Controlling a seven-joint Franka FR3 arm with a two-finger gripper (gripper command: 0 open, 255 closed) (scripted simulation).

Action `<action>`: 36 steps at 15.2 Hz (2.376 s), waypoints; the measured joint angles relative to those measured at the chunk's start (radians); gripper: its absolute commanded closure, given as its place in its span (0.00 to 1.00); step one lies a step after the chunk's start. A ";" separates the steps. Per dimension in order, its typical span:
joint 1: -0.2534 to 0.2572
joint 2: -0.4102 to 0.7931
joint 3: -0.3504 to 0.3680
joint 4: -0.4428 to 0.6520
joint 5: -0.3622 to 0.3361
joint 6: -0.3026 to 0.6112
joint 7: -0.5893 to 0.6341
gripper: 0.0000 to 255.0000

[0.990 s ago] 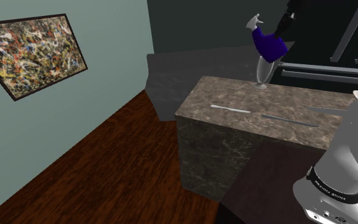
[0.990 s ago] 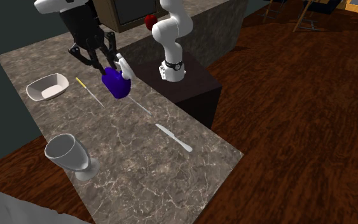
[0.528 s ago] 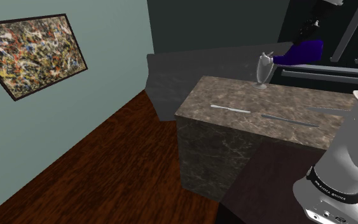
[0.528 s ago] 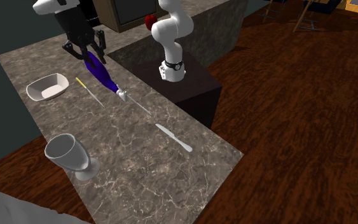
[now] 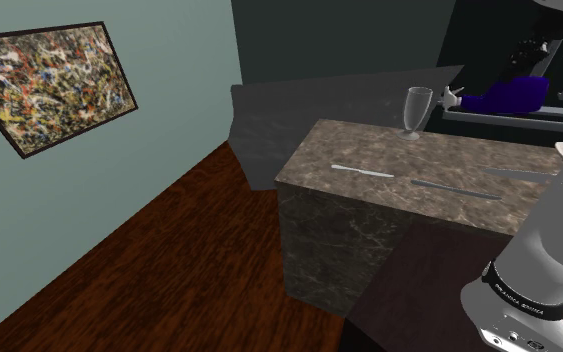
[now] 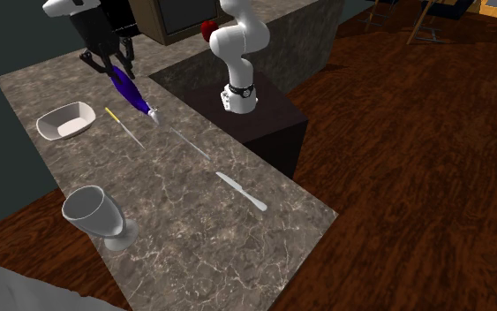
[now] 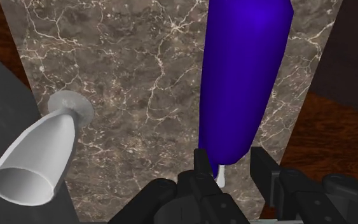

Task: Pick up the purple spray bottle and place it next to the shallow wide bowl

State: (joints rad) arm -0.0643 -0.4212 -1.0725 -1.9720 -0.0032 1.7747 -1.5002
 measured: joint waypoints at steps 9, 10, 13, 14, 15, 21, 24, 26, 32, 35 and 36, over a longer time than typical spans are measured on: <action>-0.058 -0.047 -0.147 -0.004 -0.075 -0.031 -0.175 1.00; -0.054 -0.047 -0.172 0.006 -0.081 -0.038 -0.195 1.00; -0.042 -0.052 -0.251 0.032 -0.102 -0.054 -0.260 1.00; -0.026 -0.051 -0.289 0.047 -0.108 -0.059 -0.282 1.00; -0.011 -0.052 -0.324 0.061 -0.115 -0.065 -0.303 1.00; 0.064 -0.093 -0.502 0.144 -0.177 -0.100 -0.405 1.00; 0.133 -0.137 -0.606 0.215 -0.223 -0.125 -0.446 1.00; 0.168 -0.168 -0.661 0.268 -0.253 -0.150 -0.473 1.00; 0.299 -0.288 -0.818 0.484 -0.352 -0.241 -0.553 1.00; 0.360 -0.354 -0.881 0.599 -0.399 -0.281 -0.595 1.00; 0.393 -0.384 -0.907 0.662 -0.418 -0.306 -0.614 1.00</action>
State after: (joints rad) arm 0.3289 -0.8048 -1.9796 -1.3104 -0.4213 1.4687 -2.1142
